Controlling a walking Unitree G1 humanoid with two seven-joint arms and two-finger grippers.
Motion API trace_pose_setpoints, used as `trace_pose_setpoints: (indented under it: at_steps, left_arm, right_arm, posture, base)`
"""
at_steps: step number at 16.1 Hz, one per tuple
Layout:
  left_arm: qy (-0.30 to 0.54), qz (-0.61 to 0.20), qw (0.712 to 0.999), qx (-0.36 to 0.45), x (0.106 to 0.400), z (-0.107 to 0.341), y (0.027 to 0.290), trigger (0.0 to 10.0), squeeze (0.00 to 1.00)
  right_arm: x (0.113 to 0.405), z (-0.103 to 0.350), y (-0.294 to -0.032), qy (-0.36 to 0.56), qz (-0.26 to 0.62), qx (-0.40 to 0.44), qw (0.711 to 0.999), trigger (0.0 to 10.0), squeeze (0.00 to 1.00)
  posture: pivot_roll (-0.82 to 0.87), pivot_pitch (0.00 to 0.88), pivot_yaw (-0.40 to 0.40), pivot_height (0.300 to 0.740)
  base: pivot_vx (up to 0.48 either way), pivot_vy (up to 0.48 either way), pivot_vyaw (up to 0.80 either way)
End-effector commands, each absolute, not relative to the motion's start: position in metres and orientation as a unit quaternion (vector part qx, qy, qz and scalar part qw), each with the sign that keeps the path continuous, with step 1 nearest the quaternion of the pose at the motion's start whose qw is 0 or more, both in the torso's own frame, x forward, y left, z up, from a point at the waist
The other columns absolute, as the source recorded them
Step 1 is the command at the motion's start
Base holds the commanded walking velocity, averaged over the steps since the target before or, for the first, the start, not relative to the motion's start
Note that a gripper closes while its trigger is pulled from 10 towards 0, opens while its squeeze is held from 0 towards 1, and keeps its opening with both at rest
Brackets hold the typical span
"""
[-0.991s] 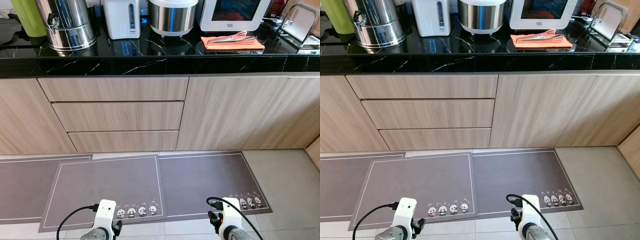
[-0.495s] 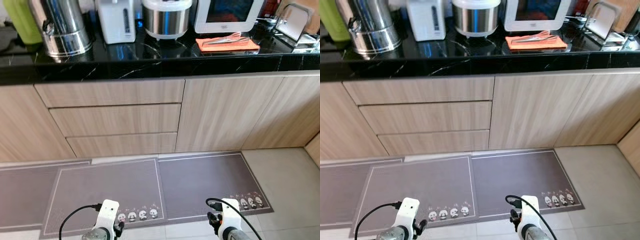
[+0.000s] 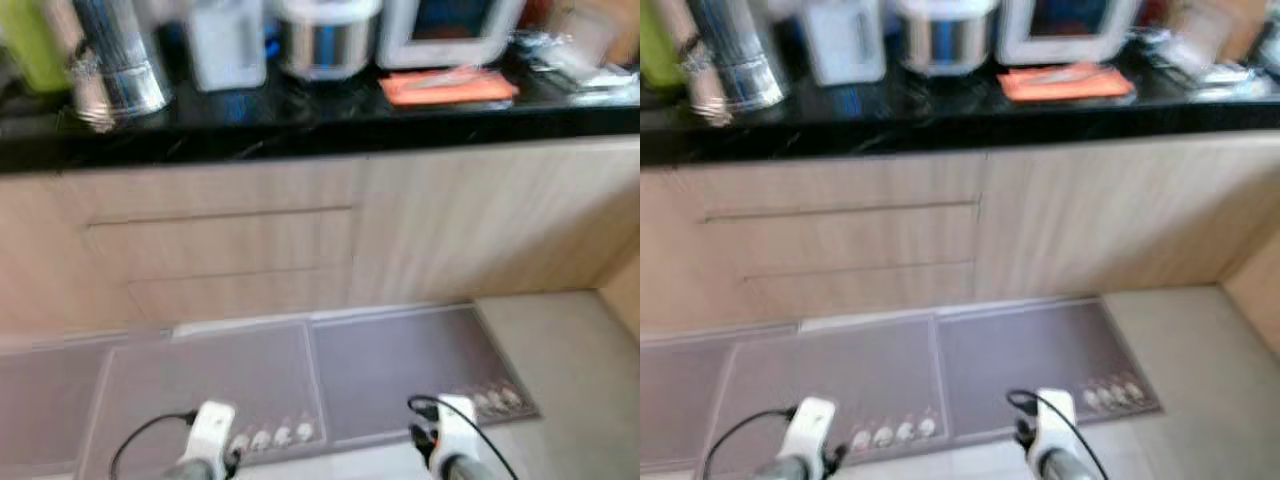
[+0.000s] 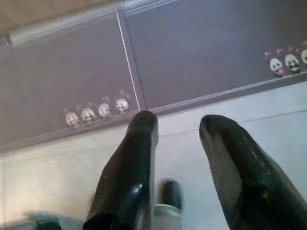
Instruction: Kitchen organization
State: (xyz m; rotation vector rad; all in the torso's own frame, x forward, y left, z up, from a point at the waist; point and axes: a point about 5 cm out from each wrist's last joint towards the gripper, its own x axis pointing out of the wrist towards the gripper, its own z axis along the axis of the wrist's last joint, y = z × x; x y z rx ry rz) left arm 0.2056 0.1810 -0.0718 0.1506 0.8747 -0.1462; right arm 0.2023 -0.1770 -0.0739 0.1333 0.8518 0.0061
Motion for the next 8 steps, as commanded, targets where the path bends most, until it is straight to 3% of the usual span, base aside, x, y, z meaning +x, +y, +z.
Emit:
trace_pose_setpoints:
  at_steps: [1,8]
  left_arm:
    - [0.416,-0.078,0.903,0.070,0.2114,-0.0693,0.1743,10.0,0.00]
    - [0.416,-0.078,0.904,0.067,0.2113,-0.0694,0.1735,10.0,0.00]
  right_arm:
    - [0.2014,-0.0736,-0.1851,0.414,-0.008,0.061,0.908,10.0,0.00]
    - [0.2023,-0.0730,-0.1855,0.413,-0.006,0.061,0.908,10.0,0.00]
  posture:
    - [-0.07,0.000,0.009,0.740]
    - [-0.07,0.000,0.006,0.740]
  base:
    - [0.000,0.000,-0.59]
    - [0.000,0.000,-0.59]
